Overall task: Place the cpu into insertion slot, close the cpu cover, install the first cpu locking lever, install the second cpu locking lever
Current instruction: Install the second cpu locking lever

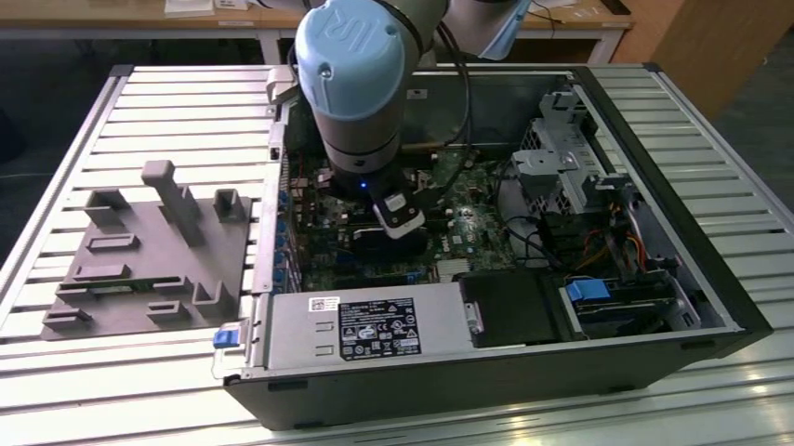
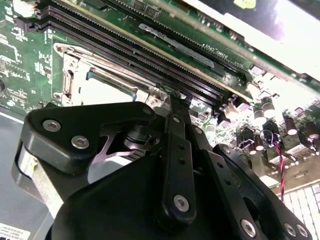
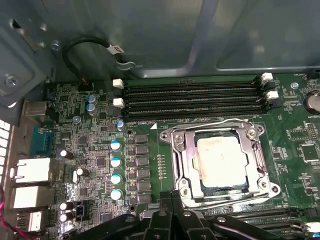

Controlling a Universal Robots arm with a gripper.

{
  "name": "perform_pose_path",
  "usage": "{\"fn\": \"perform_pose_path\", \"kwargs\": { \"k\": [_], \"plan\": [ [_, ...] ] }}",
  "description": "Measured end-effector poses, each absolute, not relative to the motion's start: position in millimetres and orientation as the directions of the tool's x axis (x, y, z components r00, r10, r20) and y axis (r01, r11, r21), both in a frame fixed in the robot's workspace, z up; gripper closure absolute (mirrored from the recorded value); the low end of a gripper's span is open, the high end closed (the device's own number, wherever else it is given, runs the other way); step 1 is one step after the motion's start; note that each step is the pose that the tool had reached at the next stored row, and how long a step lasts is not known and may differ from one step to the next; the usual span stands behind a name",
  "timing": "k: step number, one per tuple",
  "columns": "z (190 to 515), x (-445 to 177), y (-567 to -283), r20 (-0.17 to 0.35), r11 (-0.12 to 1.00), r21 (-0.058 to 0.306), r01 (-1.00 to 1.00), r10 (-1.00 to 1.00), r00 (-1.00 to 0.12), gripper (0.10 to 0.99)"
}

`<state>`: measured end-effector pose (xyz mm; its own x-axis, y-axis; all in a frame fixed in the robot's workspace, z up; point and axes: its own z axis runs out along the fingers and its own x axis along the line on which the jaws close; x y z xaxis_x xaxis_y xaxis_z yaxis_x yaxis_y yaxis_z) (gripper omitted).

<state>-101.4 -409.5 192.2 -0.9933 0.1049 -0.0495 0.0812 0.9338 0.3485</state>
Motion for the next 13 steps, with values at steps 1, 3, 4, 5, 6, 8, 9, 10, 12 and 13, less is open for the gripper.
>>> {"fn": "perform_pose_path", "kwargs": {
  "k": [1,3,4,5,6,8,9,10,12,13],
  "plan": [
    [194,-101,-409,-0.05,0.934,0.349,0.081,0.105,-0.993,0.984],
    [198,-101,-409,-0.05,0.934,0.348,0.081,0.105,-0.993,0.984],
    [200,-101,-409,-0.05,0.934,0.348,0.081,0.105,-0.993,0.984],
    [202,-101,-409,-0.05,0.934,0.348,0.081,0.105,-0.993,0.984],
    [204,-101,-409,-0.05,0.934,0.347,0.081,0.105,-0.993,0.984],
    [207,-101,-409,-0.05,0.934,0.347,0.081,0.105,-0.993,0.984],
    [208,-101,-408,-0.05,0.934,0.347,0.081,0.105,-0.993,0.984],
    [210,-101,-408,-0.05,0.934,0.347,0.081,0.105,-0.993,0.984],
    [210,-100,-408,-0.05,0.934,0.347,0.081,0.105,-0.993,0.984],
    [210,-99,-408,-0.05,0.934,0.347,0.081,0.105,-0.993,0.984]
  ]
}}
